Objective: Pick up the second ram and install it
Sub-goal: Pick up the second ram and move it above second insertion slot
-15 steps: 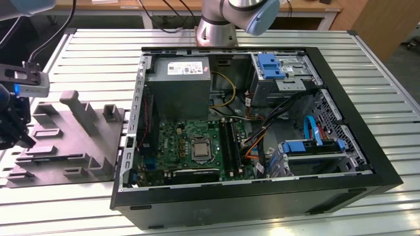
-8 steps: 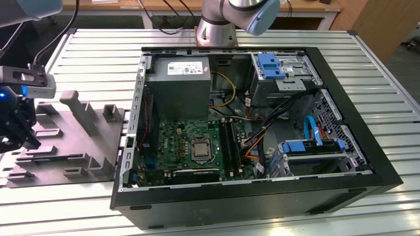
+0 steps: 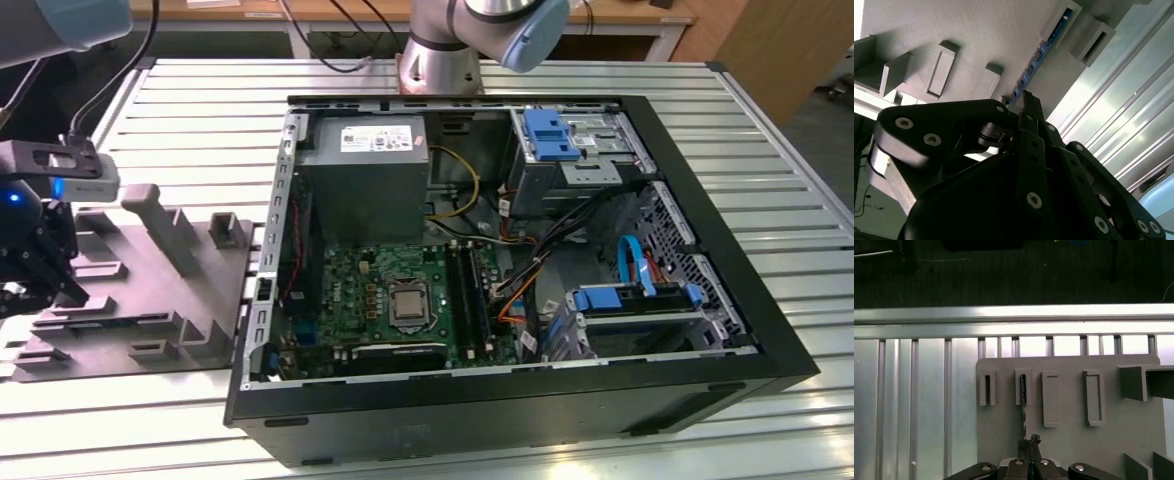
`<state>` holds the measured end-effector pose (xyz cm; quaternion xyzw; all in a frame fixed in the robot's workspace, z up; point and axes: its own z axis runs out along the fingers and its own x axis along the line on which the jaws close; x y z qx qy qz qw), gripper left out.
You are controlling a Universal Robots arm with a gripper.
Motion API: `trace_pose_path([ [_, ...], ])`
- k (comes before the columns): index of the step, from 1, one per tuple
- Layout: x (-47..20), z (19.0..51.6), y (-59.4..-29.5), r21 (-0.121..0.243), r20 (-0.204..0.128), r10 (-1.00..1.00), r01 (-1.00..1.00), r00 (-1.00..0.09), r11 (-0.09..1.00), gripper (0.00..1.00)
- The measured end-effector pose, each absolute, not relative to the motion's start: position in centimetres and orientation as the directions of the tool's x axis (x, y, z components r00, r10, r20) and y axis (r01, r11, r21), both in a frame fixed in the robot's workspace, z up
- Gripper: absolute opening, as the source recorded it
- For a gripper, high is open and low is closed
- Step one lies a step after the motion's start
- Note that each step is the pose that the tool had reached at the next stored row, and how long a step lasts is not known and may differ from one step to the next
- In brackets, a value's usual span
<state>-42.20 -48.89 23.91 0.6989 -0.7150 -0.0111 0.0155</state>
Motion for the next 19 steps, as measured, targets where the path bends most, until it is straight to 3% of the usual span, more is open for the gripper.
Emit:
trace_pose_path([
  [19,-42.1,22.3,-49.0,0.022,0.007,-1.0,-1.0,0.013,-0.013,0.1],
])
